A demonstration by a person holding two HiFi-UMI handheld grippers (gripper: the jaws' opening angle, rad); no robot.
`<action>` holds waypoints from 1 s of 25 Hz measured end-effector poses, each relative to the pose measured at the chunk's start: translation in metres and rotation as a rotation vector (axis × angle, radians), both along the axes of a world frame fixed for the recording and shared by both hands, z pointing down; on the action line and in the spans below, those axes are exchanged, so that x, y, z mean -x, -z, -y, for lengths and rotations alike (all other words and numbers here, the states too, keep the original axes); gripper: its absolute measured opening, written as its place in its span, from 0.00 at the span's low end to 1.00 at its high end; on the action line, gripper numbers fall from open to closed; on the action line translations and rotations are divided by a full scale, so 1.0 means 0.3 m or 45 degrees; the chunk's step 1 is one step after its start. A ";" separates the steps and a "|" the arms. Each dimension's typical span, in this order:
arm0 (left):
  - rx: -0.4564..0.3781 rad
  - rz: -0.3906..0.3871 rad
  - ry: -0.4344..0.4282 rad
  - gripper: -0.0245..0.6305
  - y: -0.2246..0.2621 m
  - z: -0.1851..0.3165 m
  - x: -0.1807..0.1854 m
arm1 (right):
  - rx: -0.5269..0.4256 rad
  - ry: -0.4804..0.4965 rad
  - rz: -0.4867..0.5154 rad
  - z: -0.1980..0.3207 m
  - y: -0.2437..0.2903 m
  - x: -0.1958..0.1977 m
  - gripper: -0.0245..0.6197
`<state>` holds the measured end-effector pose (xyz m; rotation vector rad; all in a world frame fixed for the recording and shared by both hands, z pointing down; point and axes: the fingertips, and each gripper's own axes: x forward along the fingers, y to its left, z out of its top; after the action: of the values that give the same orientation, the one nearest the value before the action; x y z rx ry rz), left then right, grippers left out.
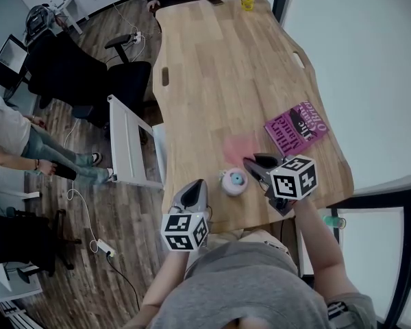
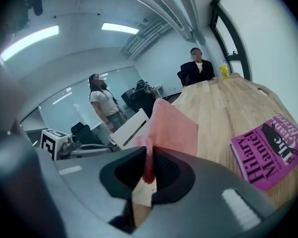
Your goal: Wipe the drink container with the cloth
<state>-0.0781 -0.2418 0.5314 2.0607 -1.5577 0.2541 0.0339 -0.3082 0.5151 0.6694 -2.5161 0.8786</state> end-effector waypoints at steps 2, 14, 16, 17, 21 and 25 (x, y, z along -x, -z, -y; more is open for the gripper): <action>0.003 0.002 0.000 0.04 -0.002 0.001 0.000 | 0.020 0.081 0.005 -0.017 -0.007 0.015 0.09; 0.026 0.013 -0.001 0.04 -0.017 0.020 0.004 | 0.156 0.269 0.059 -0.022 -0.062 0.019 0.09; 0.029 0.014 -0.005 0.04 -0.019 0.024 0.002 | 0.175 0.293 0.056 -0.028 -0.081 0.017 0.09; 0.029 0.014 -0.008 0.04 -0.019 0.026 0.001 | 0.184 0.304 0.055 -0.031 -0.090 0.016 0.09; 0.032 0.019 -0.015 0.04 -0.020 0.036 0.001 | 0.220 0.345 0.056 -0.039 -0.128 0.012 0.09; 0.032 0.021 -0.018 0.04 -0.021 0.043 0.007 | 0.254 0.365 0.039 -0.040 -0.169 0.006 0.09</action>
<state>-0.0801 -0.2546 0.5376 2.0556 -1.5426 0.2957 0.0322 -0.2961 0.5658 0.2260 -2.4265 1.0189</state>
